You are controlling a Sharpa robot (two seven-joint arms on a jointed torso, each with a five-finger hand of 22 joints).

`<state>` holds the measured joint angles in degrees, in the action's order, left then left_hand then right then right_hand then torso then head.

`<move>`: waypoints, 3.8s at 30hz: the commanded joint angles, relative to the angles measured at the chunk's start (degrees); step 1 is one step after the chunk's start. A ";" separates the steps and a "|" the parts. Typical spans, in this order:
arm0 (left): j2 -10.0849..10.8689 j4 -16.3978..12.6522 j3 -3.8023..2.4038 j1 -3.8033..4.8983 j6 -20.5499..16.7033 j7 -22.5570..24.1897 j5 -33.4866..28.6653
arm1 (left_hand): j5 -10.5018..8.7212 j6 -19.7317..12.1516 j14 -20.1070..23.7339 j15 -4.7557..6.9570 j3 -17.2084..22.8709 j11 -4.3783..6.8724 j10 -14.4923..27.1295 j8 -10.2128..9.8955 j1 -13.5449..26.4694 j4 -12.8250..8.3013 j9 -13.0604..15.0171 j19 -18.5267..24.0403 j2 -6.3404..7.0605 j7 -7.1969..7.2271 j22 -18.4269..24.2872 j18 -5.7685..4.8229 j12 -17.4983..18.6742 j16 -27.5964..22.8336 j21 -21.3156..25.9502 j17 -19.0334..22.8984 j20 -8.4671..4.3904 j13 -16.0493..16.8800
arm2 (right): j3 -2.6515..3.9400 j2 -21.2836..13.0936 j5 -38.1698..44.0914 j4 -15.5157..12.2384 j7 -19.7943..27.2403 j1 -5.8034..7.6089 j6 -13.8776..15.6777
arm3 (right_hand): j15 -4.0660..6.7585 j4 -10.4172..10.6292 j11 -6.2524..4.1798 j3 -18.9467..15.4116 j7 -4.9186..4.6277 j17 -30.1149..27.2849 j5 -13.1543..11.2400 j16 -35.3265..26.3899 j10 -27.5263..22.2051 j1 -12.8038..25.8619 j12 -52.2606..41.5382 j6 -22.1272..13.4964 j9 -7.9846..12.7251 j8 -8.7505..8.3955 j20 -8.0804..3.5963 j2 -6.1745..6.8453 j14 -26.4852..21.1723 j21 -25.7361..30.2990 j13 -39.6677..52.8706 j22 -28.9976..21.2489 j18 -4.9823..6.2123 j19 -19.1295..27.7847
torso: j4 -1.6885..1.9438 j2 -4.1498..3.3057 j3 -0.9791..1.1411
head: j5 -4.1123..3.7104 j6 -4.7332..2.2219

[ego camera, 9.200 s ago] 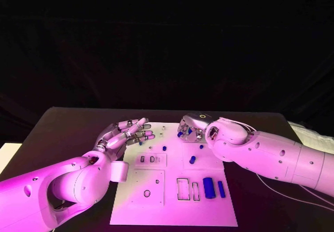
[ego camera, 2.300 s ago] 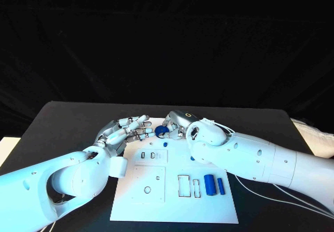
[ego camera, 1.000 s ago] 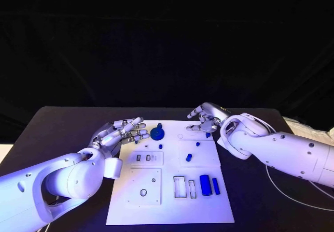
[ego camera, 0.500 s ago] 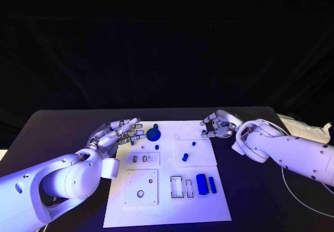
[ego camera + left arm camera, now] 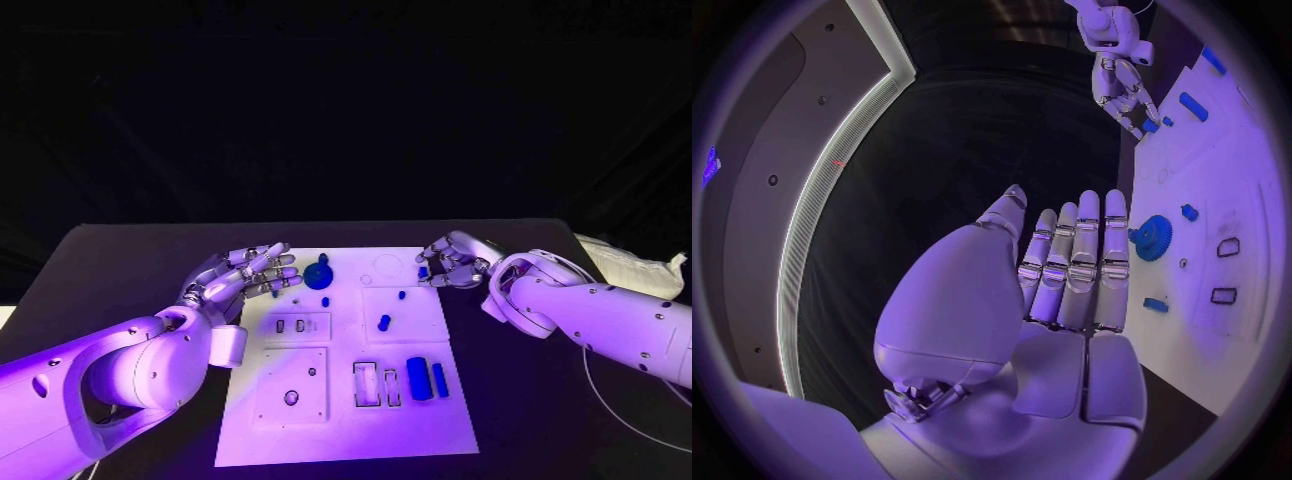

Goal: Assemble the parts on the task board

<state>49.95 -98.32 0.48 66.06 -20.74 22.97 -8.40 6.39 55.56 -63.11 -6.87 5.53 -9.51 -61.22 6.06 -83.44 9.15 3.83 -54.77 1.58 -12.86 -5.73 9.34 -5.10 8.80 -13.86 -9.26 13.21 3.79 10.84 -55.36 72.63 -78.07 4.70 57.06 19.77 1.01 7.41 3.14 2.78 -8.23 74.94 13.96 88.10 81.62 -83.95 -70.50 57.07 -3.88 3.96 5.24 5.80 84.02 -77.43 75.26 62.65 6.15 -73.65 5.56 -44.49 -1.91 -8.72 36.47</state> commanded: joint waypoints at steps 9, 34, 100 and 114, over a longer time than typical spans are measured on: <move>-0.16 0.06 -0.02 -0.01 1.37 0.23 0.16 | -0.01 -0.29 -0.10 -0.14 0.04 -0.15 -0.05 -0.26 -0.12 -0.31 0.00 -0.30 -0.38 -0.10 0.10 1.17 0.19 -0.37 0.32 -0.05 0.06 0.06 | 0.03 0.39 0.31 1.43 1.55 -0.31 -0.71 | 0.06 -0.74 -0.25 2.40 0.19 12.11 -3.12 0.58 0.42 -1.40 -0.51 2.38 -0.22 0.52 0.01 -3.40 5.35 -0.50 1.57 0.69 -0.68 -0.54 | 0.02 0.08 -0.05 | -0.09 0.27; -0.23 0.19 -0.02 -0.01 1.45 0.14 0.16 | -0.01 -0.29 -0.10 -0.14 0.04 -0.15 -0.05 -0.26 -0.12 -0.31 0.00 -0.30 -0.38 -0.10 0.10 1.17 0.19 -0.37 0.32 -0.05 0.06 0.06 | 0.10 1.11 0.04 2.11 2.13 -0.61 -1.98 | 0.86 -1.47 -1.22 4.30 1.42 12.86 -4.82 0.92 0.95 -0.93 -1.48 6.38 -0.40 1.37 -0.68 -3.85 5.51 -1.13 2.33 1.90 -0.90 -1.20 | 0.03 0.13 -0.10 | -0.15 0.79; -1.71 3.90 0.10 -0.29 1.87 0.47 -0.15 | -0.03 -0.24 -0.21 -0.12 0.20 -0.14 -0.17 -0.32 -0.12 -0.54 0.01 -0.38 -0.46 -0.09 0.16 1.16 0.32 -0.53 0.36 -0.17 0.03 0.07 | -2.01 18.72 19.47 -11.29 -25.86 -5.12 0.96 | 2.15 -0.30 -2.59 6.51 2.97 11.70 -2.41 0.33 0.87 3.46 -0.02 9.12 -1.03 1.88 -1.98 -5.37 5.26 -0.32 1.64 0.35 -0.62 -0.40 | 1.37 2.56 -1.76 | 3.75 4.42; -1.73 3.85 0.10 -0.29 1.94 0.34 -0.15 | -0.03 -0.24 -0.21 -0.12 0.20 -0.14 -0.17 -0.32 -0.12 -0.54 0.01 -0.38 -0.46 -0.09 0.16 1.16 0.32 -0.53 0.36 -0.17 0.03 0.07 | -2.24 18.86 20.74 -11.25 -26.48 -5.14 -1.04 | 1.38 -1.14 -1.58 5.98 1.69 10.65 -2.80 -0.22 -0.82 4.36 3.21 6.58 -0.41 0.14 -1.44 -1.68 5.03 0.63 -0.29 -1.19 -0.37 0.52 | 1.39 2.53 -1.77 | 3.77 4.60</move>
<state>48.33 -94.30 0.61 65.75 -20.02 22.92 -8.48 6.39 55.56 -63.10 -6.87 5.79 -9.51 -61.22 6.08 -83.44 8.90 3.83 -54.77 1.58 -12.86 -5.63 9.34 -5.10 8.42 -13.86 -9.38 13.21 3.79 8.75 -36.49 92.15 -89.50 -20.64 52.13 21.28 2.78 6.39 1.60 8.88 -6.57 74.92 11.37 88.10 81.12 -79.64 -67.25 63.83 -4.27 4.18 3.73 3.70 84.14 -77.11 81.75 61.49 6.16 -73.52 6.95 -41.92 -3.67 -4.93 41.01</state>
